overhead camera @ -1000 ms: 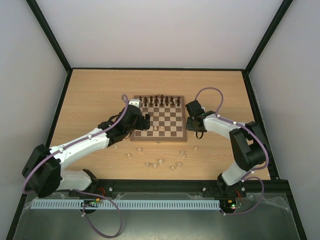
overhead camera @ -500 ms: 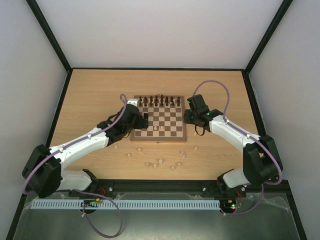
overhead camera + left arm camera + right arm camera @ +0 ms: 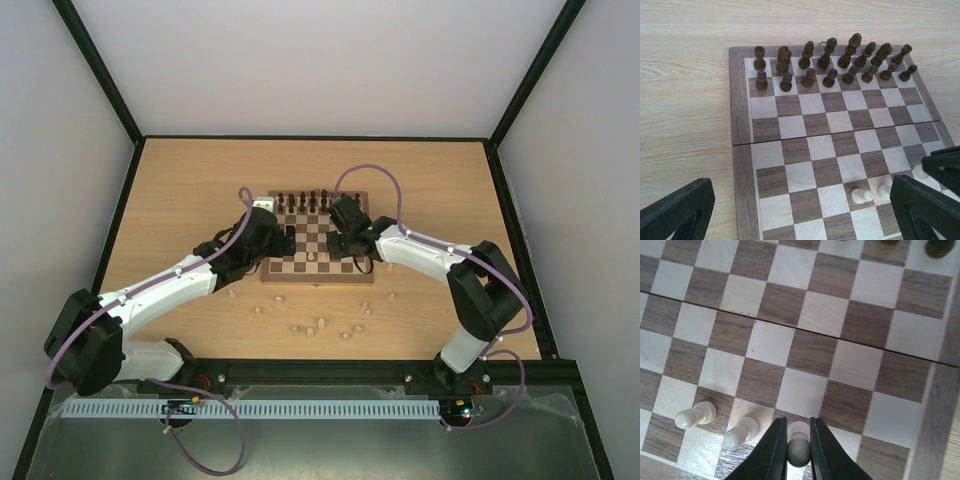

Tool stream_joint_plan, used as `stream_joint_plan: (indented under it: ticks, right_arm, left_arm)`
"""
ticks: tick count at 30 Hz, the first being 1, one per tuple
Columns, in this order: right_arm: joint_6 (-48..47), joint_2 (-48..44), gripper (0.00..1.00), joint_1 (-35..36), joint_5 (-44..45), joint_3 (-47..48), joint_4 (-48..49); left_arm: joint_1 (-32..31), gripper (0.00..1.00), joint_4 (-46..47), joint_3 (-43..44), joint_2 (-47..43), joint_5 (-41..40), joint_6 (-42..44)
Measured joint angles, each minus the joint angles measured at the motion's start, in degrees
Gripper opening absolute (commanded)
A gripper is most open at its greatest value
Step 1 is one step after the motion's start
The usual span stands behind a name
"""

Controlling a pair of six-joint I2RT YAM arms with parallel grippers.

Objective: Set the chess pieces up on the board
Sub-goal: Place the chess piece on the chessboard, then pick up the chess piece at the center of the board.

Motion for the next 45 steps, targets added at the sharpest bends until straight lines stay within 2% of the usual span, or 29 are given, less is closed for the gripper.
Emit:
stream_joint_plan:
  ticks: [4, 17, 22, 28, 33, 38, 42, 45]
  right_arm:
    - [-0.68, 2.01, 0.15, 1.49, 0.44, 0.87, -0.17]
    - [-1.11, 3.43, 0.15, 2.49, 1.09, 0.94, -0.46]
    - [-1.09, 3.48, 0.2, 2.6, 1.36, 0.96, -0.46]
    - [-1.03, 2.8, 0.36, 2.64, 1.73, 0.7, -0.48]
    - [-1.2, -1.09, 0.59, 2.67, 2.62, -1.68, 0.11]
    - [-1.36, -4.48, 0.74, 2.69, 2.82, -2.14, 0.48]
    - [-0.98, -6.54, 0.96, 2.71, 2.82, -2.78, 0.83]
    - [-1.09, -7.41, 0.99, 2.71, 3.21, -3.19, 0.94]
  left_arm:
    - [0.02, 0.99, 0.0, 0.0, 0.0, 0.0, 0.0]
    - [0.02, 0.99, 0.0, 0.0, 0.0, 0.0, 0.0]
    - [0.02, 0.99, 0.0, 0.0, 0.0, 0.0, 0.0]
    - [0.13, 0.99, -0.02, 0.0, 0.0, -0.46, -0.02]
    - [0.72, 0.99, -0.04, 0.0, 0.85, -0.94, -0.24]
    - [1.55, 0.99, -0.9, 0.0, 1.7, -1.9, -0.63]
    - [2.19, 0.99, -1.09, 0.0, 1.7, -3.06, -1.14]
    - [2.84, 0.99, -1.33, 0.0, 2.32, -3.45, -1.79]
